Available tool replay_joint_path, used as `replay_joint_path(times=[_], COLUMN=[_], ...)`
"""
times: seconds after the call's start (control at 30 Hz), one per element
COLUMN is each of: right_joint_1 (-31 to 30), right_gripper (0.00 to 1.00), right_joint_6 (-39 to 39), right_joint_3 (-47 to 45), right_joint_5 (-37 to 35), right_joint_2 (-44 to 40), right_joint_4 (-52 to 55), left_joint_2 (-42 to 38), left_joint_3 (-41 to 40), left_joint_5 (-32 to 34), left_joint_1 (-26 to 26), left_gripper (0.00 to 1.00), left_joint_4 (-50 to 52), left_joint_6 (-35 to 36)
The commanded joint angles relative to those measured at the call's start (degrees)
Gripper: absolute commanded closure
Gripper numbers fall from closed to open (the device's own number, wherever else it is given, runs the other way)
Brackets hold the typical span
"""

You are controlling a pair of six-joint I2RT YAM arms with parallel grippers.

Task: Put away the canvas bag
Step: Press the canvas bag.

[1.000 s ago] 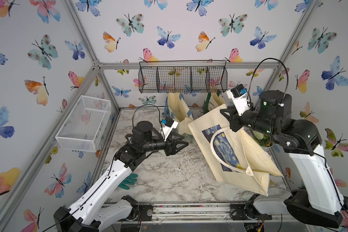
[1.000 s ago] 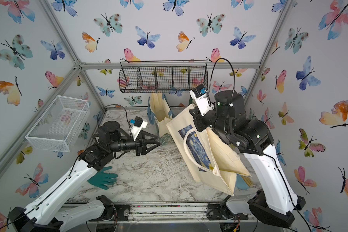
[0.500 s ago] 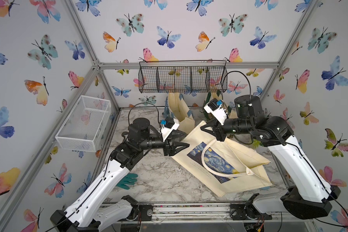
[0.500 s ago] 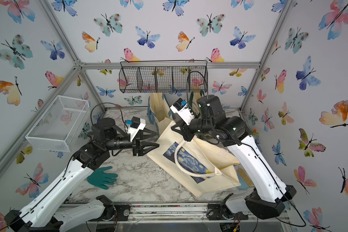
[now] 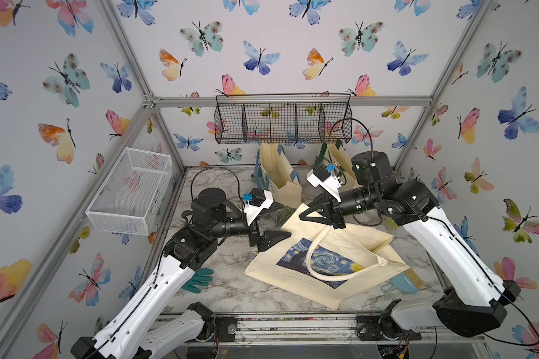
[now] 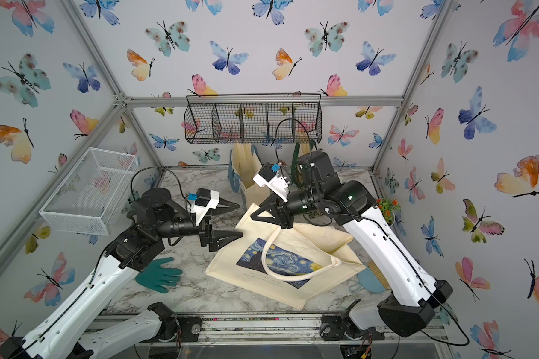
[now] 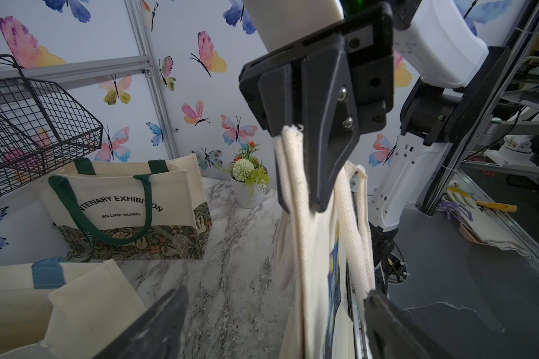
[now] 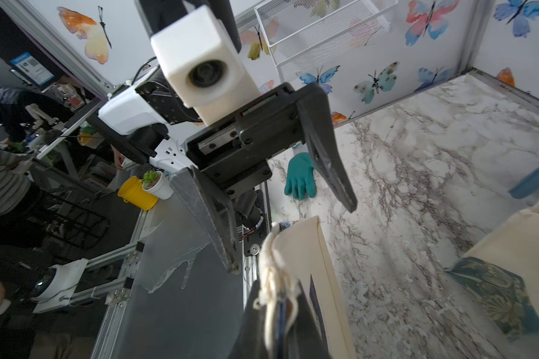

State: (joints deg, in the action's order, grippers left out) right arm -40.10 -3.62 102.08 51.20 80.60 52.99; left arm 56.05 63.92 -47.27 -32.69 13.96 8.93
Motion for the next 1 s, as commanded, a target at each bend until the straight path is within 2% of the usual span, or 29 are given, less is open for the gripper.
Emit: replay_joint_path(times=[0.0,0.1,0.2,0.27,0.37,0.77,0.8,0.97], right_joint_1=[-0.4,-0.5,-0.5,-0.6,-0.7,-2.9,-3.1,-3.6], right_gripper=[0.99,0.99,0.99,0.99,0.99,0.99,0.99,0.99], right_joint_6=[1.7,2.9,4.1,5.7,7.4,6.4,6.4,6.3], right_joint_3=[-1.1,-2.0,-2.2,-2.0,-1.0,-0.7,-0.6,0.2], right_joint_5=[7.1,6.4,6.3,6.1,6.2,2.0,1.9,1.0], right_joint_2=[0.3,0.3,0.9,1.5,2.6,5.5,5.6,6.3], right_joint_4=[-3.9,-5.8,-8.0,-10.3,-12.4,-10.8,-10.8,-10.5], left_joint_2=[0.4,0.6,1.5,2.5,4.5,5.2,5.5,7.1], left_joint_3=[0.3,0.1,0.2,0.4,1.1,0.8,0.9,1.9], left_joint_5=[-0.9,-1.6,-6.3,-9.8,-12.6,-11.5,-11.8,-13.2], left_joint_1=[0.0,0.0,-0.2,-0.1,-0.4,-0.8,-0.8,-0.8], left_gripper=[0.05,0.03,0.06,0.11,0.25,0.35,0.39,0.76], left_joint_4=[-1.4,-2.2,-1.2,-0.4,1.3,1.2,1.5,4.5], left_joint_6=[-1.3,-3.3,-3.0,-2.8,-2.3,-2.1,-2.0,-0.1])
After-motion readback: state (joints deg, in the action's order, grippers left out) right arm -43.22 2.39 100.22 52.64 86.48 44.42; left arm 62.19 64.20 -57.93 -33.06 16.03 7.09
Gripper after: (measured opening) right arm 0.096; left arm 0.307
